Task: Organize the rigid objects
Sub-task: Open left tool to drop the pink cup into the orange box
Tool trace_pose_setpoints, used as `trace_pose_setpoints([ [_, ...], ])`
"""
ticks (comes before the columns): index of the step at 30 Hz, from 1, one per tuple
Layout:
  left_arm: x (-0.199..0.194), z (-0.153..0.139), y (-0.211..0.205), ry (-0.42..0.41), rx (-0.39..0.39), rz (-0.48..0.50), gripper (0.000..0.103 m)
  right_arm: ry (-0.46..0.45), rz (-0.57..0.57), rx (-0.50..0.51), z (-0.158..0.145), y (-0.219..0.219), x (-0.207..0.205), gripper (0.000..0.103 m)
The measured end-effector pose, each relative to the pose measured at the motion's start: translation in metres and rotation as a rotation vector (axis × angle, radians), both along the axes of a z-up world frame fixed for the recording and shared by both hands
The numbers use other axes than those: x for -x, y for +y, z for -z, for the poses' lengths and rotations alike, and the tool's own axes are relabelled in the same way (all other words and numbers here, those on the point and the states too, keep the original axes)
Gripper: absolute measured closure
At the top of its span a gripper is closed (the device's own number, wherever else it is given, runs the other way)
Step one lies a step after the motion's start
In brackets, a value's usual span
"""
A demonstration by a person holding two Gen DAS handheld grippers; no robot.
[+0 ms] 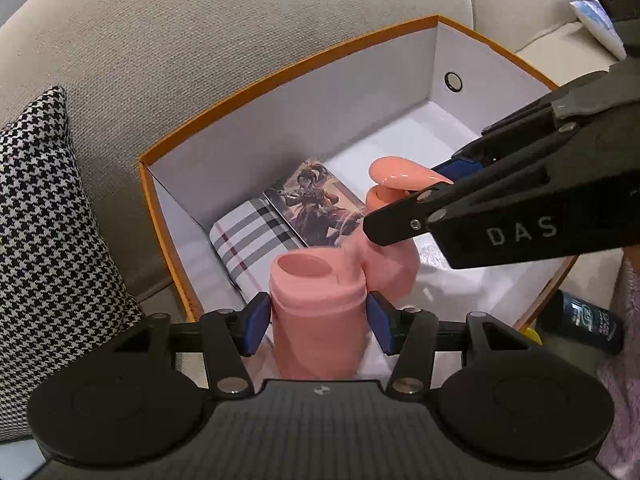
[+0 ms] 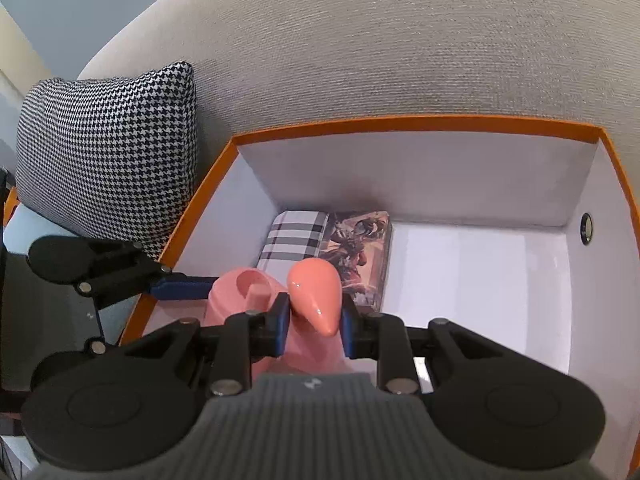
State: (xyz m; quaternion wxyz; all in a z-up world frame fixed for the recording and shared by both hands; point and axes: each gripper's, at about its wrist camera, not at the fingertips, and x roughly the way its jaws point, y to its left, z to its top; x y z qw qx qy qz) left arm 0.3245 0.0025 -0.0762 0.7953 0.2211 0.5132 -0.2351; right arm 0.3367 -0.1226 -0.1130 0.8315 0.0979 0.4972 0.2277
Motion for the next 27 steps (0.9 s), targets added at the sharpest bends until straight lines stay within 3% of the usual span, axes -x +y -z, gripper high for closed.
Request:
trace_pose_setpoints([
  [8,0.0,-0.006,0.005,0.028,0.02,0.001,0.039,0.008,-0.003,0.0,0.003,0.0,-0.001,0.077],
  [12,0.007,-0.014,0.007,0.044,0.01,0.047,0.03,0.001,-0.03,-0.007,0.0,0.003,-0.001,0.077],
  [16,0.01,-0.024,0.014,0.037,0.03,0.054,0.031,0.001,-0.048,-0.004,0.0,0.009,-0.002,0.077],
  [19,0.01,-0.03,0.018,0.029,0.049,0.051,0.04,-0.001,-0.045,0.012,0.001,0.012,-0.003,0.077],
  [23,0.011,-0.046,0.034,-0.004,0.127,-0.015,0.043,0.007,-0.055,0.038,-0.002,0.01,0.0,0.077],
  [27,0.01,-0.057,0.053,-0.027,0.212,-0.142,0.045,0.01,-0.095,0.058,-0.007,0.005,0.01,0.077],
])
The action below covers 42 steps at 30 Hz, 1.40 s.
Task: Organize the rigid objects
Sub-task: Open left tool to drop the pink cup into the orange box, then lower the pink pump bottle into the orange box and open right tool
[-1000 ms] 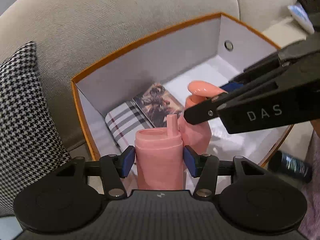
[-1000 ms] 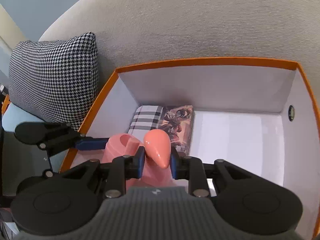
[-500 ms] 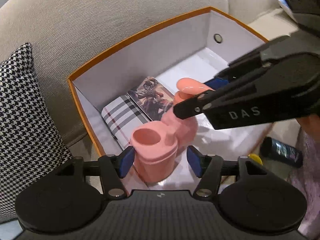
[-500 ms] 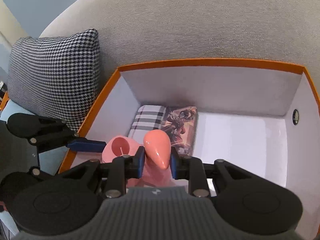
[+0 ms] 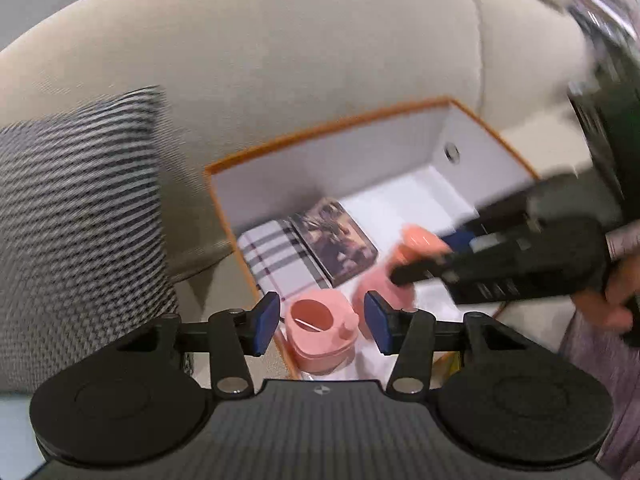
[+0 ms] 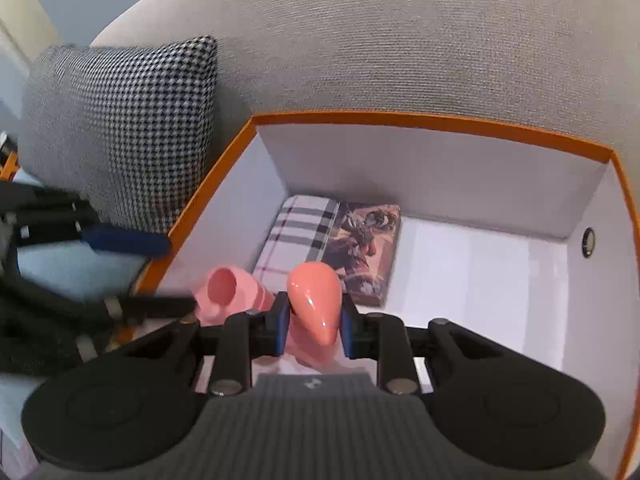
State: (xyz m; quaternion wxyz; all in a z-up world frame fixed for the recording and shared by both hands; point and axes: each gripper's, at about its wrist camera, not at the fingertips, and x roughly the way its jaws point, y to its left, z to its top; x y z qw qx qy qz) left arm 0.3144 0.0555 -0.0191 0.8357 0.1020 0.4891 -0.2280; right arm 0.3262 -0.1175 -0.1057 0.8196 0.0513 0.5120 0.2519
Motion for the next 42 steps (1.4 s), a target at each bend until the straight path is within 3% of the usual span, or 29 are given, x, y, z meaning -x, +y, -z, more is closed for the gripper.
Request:
trace_pose_setpoints([
  [4,0.0,0.003,0.014,0.042,0.013,-0.164,0.045,0.077,-0.028,-0.06,0.002,-0.003,0.007,0.077],
  [10,0.0,0.02,0.037,0.128,0.131,-0.3,0.072,0.099,-0.044,-0.068,0.006,0.012,0.014,0.077],
  [17,0.004,0.028,0.047,0.135,0.221,-0.311,0.077,0.098,-0.042,-0.034,0.005,0.026,0.014,0.076],
  [27,0.007,0.034,0.055,0.132,0.267,-0.338,0.078,0.112,-0.043,-0.022,0.009,0.05,0.015,0.075],
  [34,0.01,0.024,0.059,0.133,0.285,-0.349,0.078,0.187,-0.038,-0.124,0.013,0.048,0.012,0.07],
  [38,0.01,0.023,0.059,0.121,0.31,-0.362,0.078,0.165,-0.053,-0.159,0.002,0.041,0.015,0.066],
  [42,0.015,0.018,0.062,0.108,0.332,-0.372,0.082,0.102,-0.069,-0.155,-0.019,0.025,0.021,0.068],
])
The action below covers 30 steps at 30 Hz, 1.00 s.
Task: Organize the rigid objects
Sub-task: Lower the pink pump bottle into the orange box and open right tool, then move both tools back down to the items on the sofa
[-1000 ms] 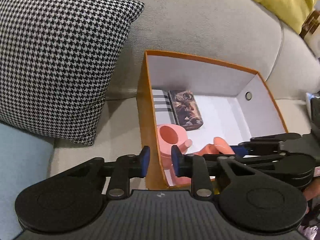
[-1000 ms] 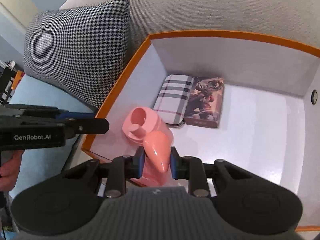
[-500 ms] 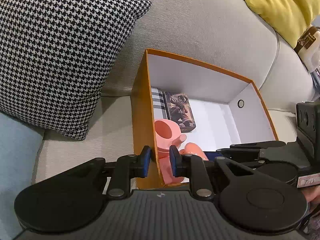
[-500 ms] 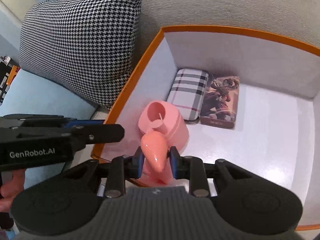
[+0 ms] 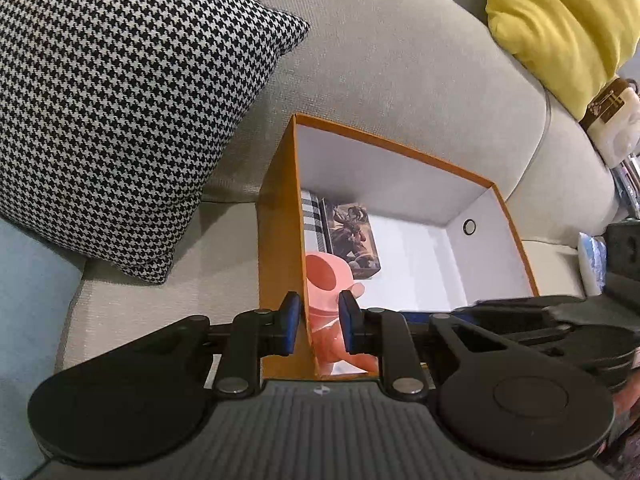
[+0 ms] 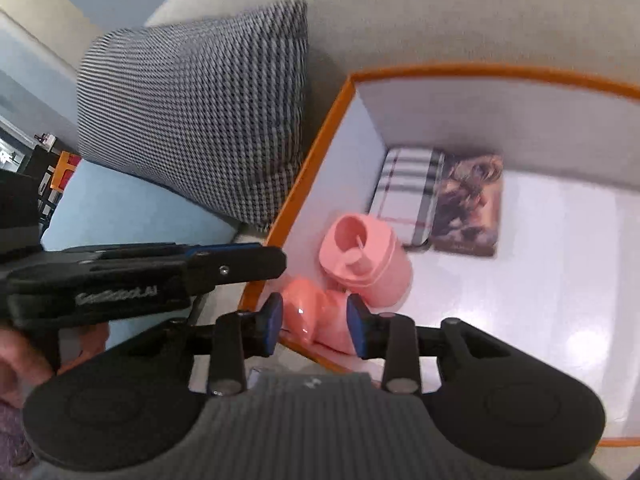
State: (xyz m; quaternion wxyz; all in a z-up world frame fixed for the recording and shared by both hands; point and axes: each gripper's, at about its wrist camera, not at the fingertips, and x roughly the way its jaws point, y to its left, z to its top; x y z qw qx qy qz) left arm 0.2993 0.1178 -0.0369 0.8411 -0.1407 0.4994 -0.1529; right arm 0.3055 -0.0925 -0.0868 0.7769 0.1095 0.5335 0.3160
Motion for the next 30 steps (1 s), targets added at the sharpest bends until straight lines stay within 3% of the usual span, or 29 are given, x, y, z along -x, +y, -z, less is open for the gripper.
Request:
trace_pose_setpoints([
  [1,0.001,-0.001,0.0,-0.002,-0.001,-0.002,0.083,-0.014,0.004,0.006,-0.004,-0.005,0.0,0.075],
  [4,0.006,-0.002,0.002,-0.007,0.005,-0.013,0.084,-0.023,0.038,0.017,-0.005,-0.018,-0.002,0.085],
  [7,0.011,-0.001,0.004,-0.005,0.019,-0.029,0.084,0.007,0.065,0.107,0.008,-0.018,-0.011,0.089],
  [12,0.022,0.001,0.008,-0.002,0.043,-0.059,0.085,0.072,-0.013,0.203,0.041,0.01,-0.022,0.093],
  [19,0.028,0.005,0.008,-0.004,0.052,-0.077,0.085,0.137,-0.065,0.167,0.053,0.032,-0.031,0.1],
  [26,0.038,0.01,0.011,-0.01,0.064,-0.094,0.085,0.115,-0.046,0.18,0.046,0.034,-0.025,0.101],
  [30,0.056,0.001,0.01,-0.05,0.051,-0.108,0.085,0.014,-0.011,0.189,0.026,0.022,-0.014,0.1],
])
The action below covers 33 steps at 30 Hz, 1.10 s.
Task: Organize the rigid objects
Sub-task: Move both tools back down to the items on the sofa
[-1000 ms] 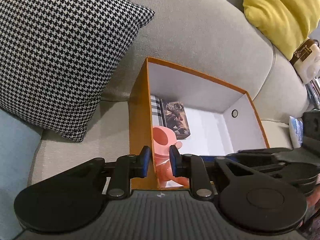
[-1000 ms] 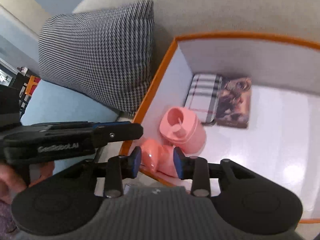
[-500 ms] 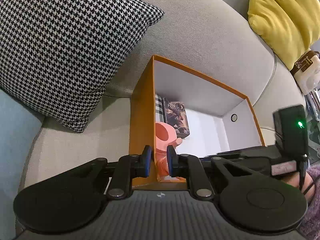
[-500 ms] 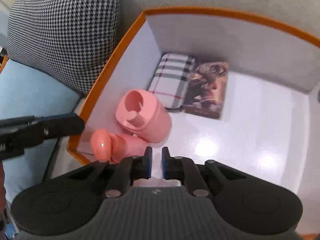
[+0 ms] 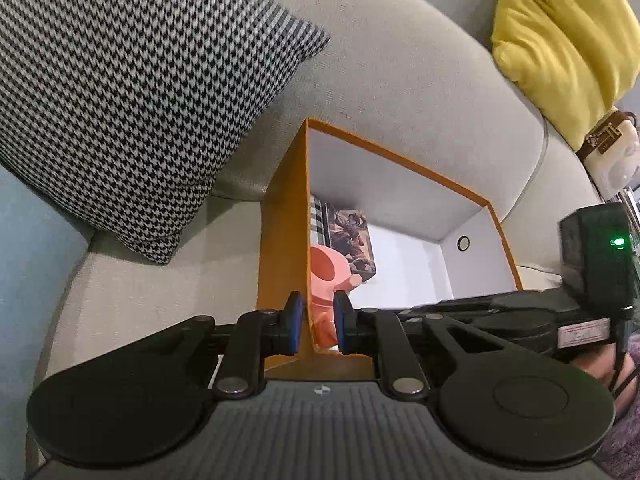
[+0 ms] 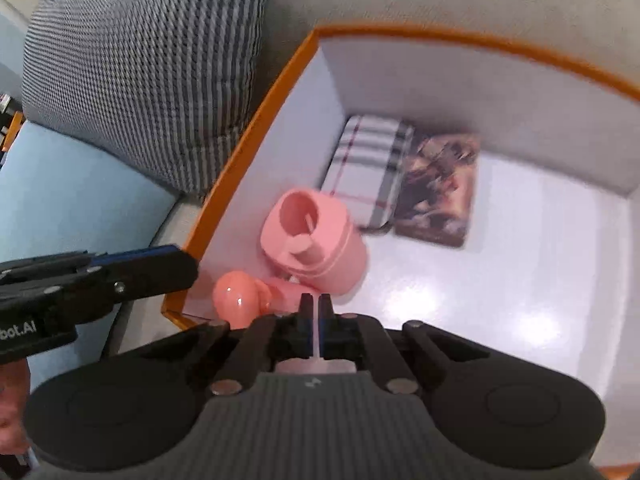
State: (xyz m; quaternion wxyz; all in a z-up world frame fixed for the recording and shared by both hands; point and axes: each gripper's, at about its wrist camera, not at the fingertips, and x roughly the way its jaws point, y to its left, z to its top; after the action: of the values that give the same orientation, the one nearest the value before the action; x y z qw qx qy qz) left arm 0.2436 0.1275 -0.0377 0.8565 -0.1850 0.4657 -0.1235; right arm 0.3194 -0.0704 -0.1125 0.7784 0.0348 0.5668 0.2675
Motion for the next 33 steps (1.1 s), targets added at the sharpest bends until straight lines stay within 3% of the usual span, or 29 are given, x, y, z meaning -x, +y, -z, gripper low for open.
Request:
trace_pose_setpoints([
  [7,0.043,-0.019,-0.01,-0.099,-0.038,-0.002,0.085,-0.201,0.053,-0.029,-0.043,-0.032,0.042,0.096],
  [12,0.079,-0.022,-0.024,-0.13,-0.061,0.023,0.085,-0.294,0.088,-0.055,-0.062,-0.055,0.086,0.093],
  [17,0.107,-0.012,-0.032,-0.157,-0.064,0.029,0.084,-0.366,0.147,-0.025,-0.066,-0.08,0.13,0.078],
  [22,0.14,-0.001,-0.03,-0.147,-0.093,0.053,0.08,-0.32,0.201,-0.012,-0.051,-0.108,0.165,0.077],
  [25,0.149,0.01,-0.036,-0.106,-0.158,0.069,0.072,-0.248,0.215,-0.008,-0.033,-0.114,0.179,0.077],
  [28,0.158,0.013,-0.031,-0.052,-0.223,0.023,0.062,-0.18,0.214,-0.024,-0.018,-0.108,0.191,0.076],
  [30,0.161,0.018,-0.029,-0.012,-0.213,-0.026,0.046,-0.141,0.198,-0.025,-0.008,-0.099,0.194,0.076],
  [33,0.163,0.031,-0.024,0.056,-0.163,-0.077,0.037,-0.117,0.144,-0.01,0.002,-0.082,0.198,0.075],
])
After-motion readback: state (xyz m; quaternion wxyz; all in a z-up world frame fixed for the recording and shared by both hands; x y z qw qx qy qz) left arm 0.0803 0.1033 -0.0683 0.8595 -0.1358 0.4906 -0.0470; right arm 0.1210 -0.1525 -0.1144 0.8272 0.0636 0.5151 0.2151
